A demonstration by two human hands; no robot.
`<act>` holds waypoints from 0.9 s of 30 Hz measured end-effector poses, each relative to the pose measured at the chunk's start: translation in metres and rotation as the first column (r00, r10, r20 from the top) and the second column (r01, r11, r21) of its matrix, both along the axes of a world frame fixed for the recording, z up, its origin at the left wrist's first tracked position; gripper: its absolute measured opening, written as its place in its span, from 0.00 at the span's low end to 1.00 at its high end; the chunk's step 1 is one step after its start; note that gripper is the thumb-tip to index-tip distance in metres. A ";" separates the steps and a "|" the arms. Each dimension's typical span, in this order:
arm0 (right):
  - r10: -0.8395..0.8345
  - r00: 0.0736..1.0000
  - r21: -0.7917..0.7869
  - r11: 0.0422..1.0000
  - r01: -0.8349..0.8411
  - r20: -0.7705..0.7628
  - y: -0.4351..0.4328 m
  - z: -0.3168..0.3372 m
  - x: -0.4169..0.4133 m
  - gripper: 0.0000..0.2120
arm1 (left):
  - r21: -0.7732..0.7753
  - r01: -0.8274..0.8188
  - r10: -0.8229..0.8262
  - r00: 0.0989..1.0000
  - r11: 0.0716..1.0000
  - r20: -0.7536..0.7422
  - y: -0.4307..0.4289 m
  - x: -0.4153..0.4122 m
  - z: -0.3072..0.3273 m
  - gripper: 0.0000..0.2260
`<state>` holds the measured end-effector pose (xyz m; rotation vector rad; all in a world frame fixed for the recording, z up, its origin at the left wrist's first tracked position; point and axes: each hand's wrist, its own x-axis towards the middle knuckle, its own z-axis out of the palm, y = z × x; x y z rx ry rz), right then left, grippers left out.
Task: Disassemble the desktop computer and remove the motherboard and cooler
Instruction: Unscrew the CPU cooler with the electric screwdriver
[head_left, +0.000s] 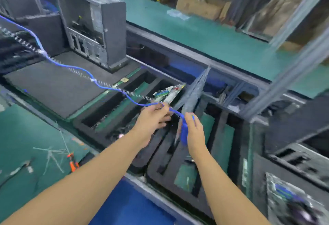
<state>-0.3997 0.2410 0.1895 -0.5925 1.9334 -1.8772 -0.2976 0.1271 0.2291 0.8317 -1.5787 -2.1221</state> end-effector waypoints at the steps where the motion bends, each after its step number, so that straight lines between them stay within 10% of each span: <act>1: -0.072 0.997 0.009 0.997 0.072 -0.012 0.024 0.003 -0.016 0.19 | -0.040 0.091 -0.091 0.996 0.995 -0.002 0.020 -0.016 -0.002 0.04; 7: -0.338 0.940 0.065 0.938 0.340 -0.032 0.155 0.009 -0.072 0.22 | -0.187 0.473 -0.459 0.881 0.861 0.111 0.138 -0.094 -0.022 0.10; 20: -0.463 0.886 0.121 0.879 0.461 -0.009 0.359 -0.005 -0.137 0.19 | -0.180 0.717 -0.650 0.690 0.673 0.318 0.318 -0.186 -0.093 0.12; 23: -0.418 0.907 0.119 0.905 0.409 0.056 0.393 -0.009 -0.157 0.20 | -0.274 0.817 -0.690 0.575 0.507 0.440 0.345 -0.199 -0.116 0.17; 27: -0.304 0.943 0.053 0.953 0.299 0.135 0.417 -0.018 -0.179 0.19 | -0.454 0.869 -0.651 0.463 0.197 0.602 0.378 -0.214 -0.139 0.47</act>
